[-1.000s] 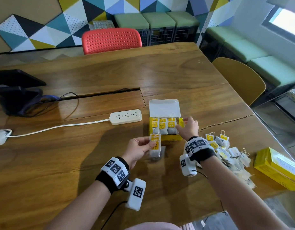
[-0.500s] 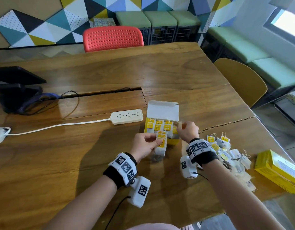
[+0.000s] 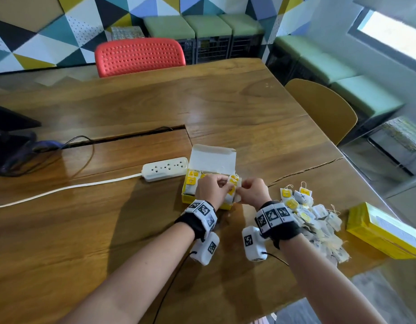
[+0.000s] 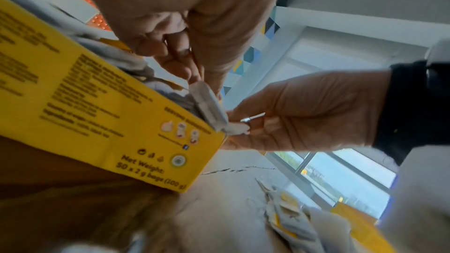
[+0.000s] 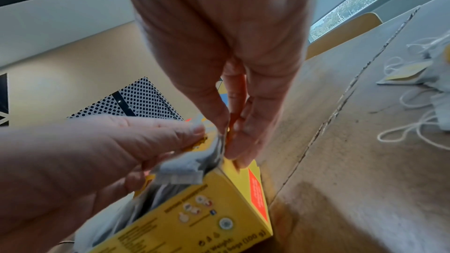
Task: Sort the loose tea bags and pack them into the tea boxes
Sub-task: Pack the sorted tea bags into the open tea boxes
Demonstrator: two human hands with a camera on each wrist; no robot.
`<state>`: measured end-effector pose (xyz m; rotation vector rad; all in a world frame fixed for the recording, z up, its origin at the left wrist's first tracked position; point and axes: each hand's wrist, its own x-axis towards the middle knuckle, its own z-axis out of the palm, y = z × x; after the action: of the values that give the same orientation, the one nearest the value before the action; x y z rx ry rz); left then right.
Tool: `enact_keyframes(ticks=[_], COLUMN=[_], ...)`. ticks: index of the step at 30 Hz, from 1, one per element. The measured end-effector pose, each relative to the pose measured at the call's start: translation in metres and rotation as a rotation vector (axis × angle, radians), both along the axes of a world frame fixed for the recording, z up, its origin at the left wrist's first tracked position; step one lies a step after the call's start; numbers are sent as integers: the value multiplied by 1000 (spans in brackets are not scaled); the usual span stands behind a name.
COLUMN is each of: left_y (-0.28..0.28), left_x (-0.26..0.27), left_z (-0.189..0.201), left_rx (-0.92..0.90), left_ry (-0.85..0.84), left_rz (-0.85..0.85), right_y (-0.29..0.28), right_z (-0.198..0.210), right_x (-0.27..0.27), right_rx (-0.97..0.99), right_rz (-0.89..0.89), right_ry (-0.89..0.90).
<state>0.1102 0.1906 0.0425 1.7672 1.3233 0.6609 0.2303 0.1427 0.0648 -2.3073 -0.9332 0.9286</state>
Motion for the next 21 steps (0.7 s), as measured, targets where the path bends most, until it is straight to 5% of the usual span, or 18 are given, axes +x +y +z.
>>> enact_keyframes(ticks=[8, 11, 14, 21], left_y=[3, 6, 17, 15], left_x=[-17, -31, -36, -27], left_z=[-4, 4, 3, -9], left_rx=[379, 579, 578, 540], left_ry=[66, 443, 785, 924], left_rz=[-231, -571, -774, -757], right_y=[-1, 0, 1, 4], right_z=[-1, -2, -3, -9], right_x=[2, 2, 2, 3], right_rx=[25, 28, 21, 31], right_rz=[7, -2, 12, 30], right_ry=[19, 15, 7, -12])
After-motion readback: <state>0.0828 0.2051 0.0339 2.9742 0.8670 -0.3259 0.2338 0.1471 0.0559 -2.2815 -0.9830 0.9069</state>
